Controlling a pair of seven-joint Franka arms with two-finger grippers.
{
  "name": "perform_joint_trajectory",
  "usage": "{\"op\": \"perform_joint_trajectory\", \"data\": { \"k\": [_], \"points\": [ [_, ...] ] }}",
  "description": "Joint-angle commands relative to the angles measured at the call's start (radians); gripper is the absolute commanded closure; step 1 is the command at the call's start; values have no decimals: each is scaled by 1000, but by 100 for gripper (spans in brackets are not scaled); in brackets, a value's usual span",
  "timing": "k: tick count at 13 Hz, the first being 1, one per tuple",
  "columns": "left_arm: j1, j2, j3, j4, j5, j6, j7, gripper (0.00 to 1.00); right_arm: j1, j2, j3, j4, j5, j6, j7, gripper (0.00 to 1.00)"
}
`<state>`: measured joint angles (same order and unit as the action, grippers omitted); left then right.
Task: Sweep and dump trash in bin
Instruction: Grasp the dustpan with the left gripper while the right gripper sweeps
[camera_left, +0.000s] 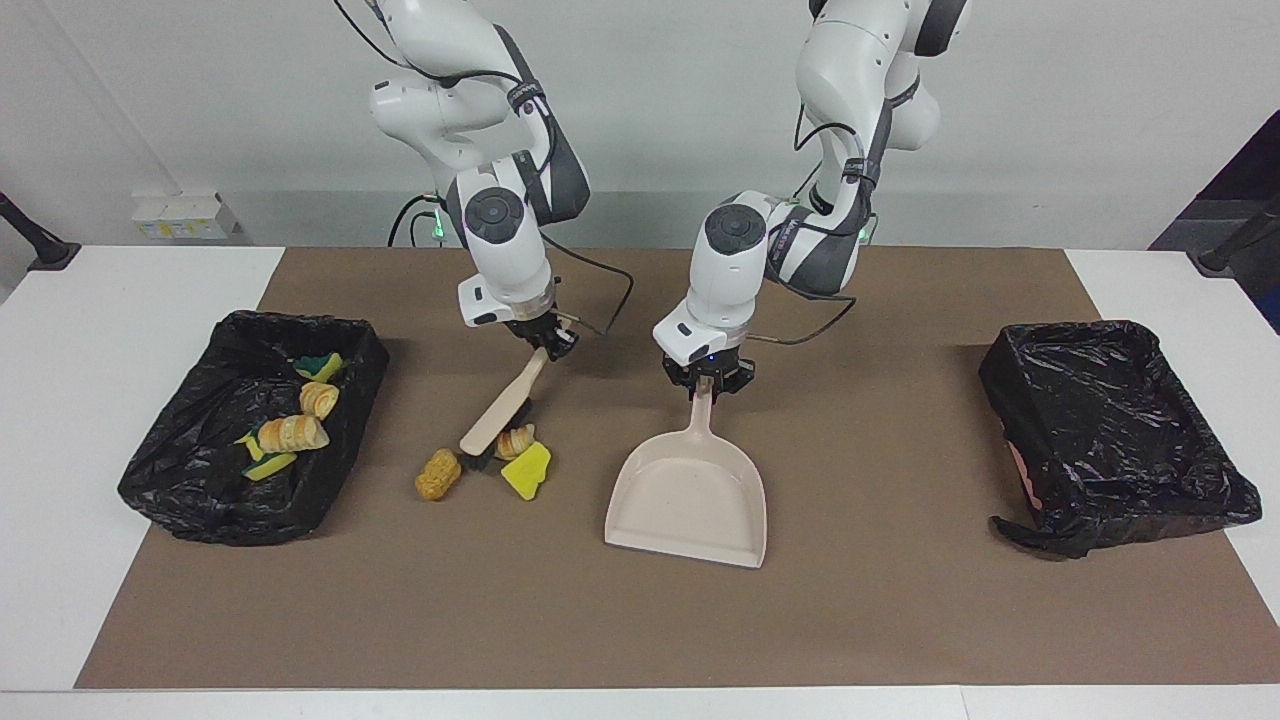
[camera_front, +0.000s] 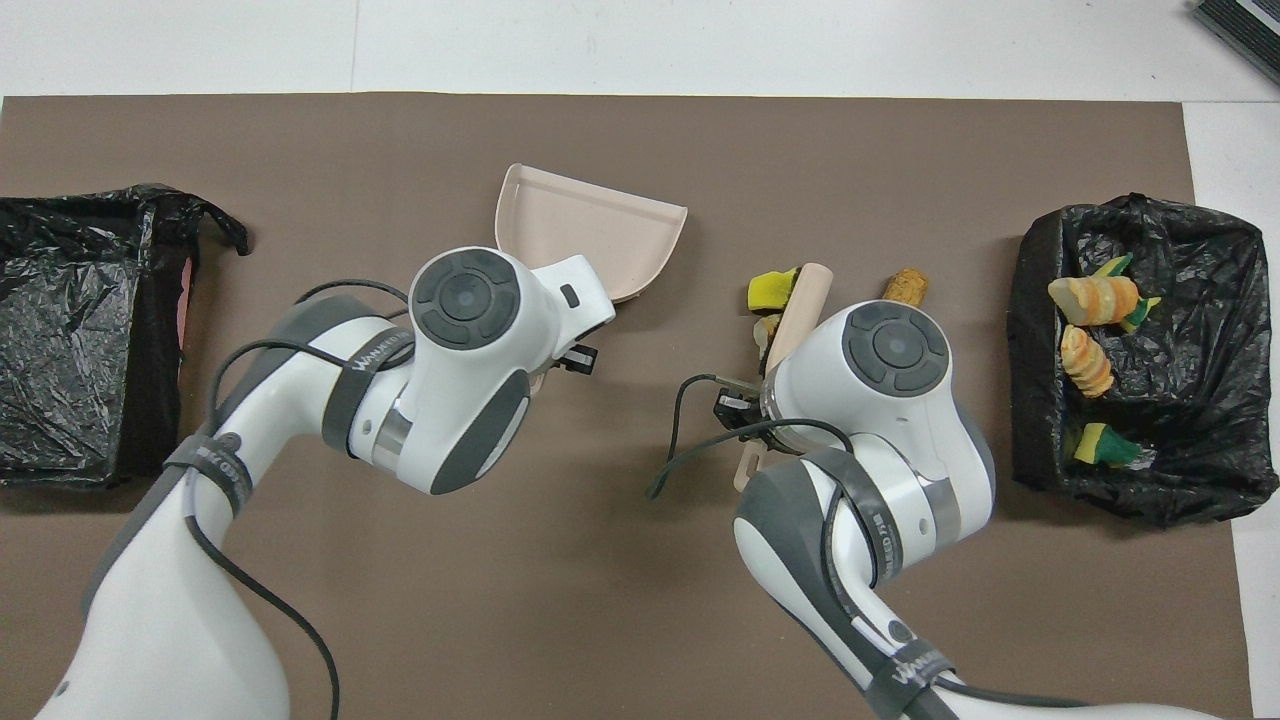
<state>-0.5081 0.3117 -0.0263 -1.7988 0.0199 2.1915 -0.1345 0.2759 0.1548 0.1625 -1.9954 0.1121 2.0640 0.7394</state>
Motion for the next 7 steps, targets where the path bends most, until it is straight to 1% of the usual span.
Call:
{"op": "perform_joint_trajectory", "data": {
  "k": [1, 3, 4, 6, 7],
  "points": [
    [52, -34, -6, -4, 14, -58, 142, 100, -4, 74, 2, 189, 5, -135, -77, 100],
    [68, -57, -4, -4, 15, -149, 171, 100, -46, 66, -7, 213, 1, -177, -125, 100],
    [78, -77, -4, -10, 15, -173, 221, 100, -73, 63, -9, 213, -3, -206, -202, 100],
    [108, -85, -4, -8, 15, -228, 484, 100, -113, 54, -12, 198, -26, -235, -317, 100],
    [111, -91, -4, -14, 15, -228, 636, 100, -125, 52, -12, 190, -67, -243, -343, 100]
  ]
}}
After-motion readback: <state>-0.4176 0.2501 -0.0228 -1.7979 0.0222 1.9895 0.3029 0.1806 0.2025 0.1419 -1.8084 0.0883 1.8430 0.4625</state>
